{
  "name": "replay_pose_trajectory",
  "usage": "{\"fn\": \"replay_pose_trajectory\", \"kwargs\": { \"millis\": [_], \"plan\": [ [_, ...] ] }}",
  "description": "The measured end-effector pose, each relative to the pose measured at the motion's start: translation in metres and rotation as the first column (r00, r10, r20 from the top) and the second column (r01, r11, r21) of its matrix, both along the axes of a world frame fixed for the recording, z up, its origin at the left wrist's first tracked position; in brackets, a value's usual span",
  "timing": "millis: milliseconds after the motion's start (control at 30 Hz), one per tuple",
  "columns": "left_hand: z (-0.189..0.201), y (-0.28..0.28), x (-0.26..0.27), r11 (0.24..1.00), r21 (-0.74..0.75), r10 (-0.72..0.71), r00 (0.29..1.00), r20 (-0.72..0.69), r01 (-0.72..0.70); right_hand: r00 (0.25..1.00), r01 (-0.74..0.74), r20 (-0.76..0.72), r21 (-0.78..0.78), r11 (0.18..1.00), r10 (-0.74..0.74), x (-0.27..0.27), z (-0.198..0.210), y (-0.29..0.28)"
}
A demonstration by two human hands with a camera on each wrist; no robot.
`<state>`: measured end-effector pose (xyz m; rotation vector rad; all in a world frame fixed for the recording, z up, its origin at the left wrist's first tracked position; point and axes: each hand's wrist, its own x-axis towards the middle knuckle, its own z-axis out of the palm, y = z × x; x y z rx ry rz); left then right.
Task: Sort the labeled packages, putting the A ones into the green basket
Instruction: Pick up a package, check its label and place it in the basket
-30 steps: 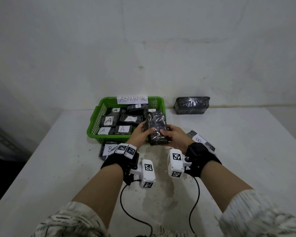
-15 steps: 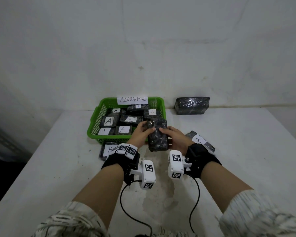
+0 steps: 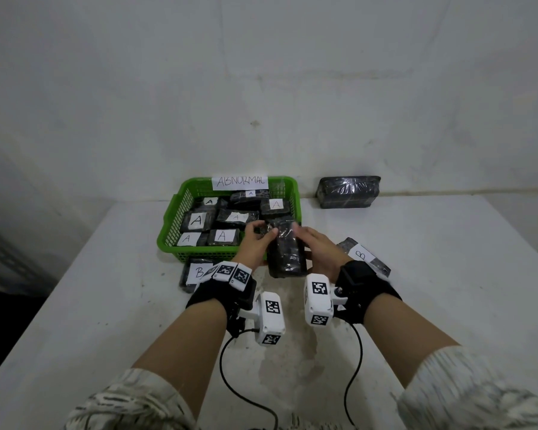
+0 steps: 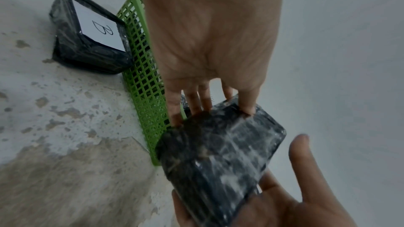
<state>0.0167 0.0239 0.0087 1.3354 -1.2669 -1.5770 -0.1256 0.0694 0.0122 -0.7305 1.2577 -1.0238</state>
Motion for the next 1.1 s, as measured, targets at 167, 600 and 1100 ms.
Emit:
{"fn": "replay_pose_trajectory", "kwargs": {
  "millis": [167,600,1100],
  "plan": [
    [-0.004,-0.004,0.005,0.98,-0.2,0.022,0.992,0.128,0.004,1.0,-0.015,-0.004,-0.022,1.0,0.015,-0.002,0.0,-0.002],
    [-0.001,0.008,0.0,0.997,-0.034,-0.061,0.996,0.064,0.063,0.947,0.026,-0.308,-0.207,0.978,-0.09,0.006,-0.005,-0.008],
    [0.01,0.004,-0.003,0.987,-0.157,-0.004,0.991,0.131,0.024,0.969,0.066,-0.216,-0.253,0.965,-0.123,0.006,-0.013,-0.006]
  ]
}}
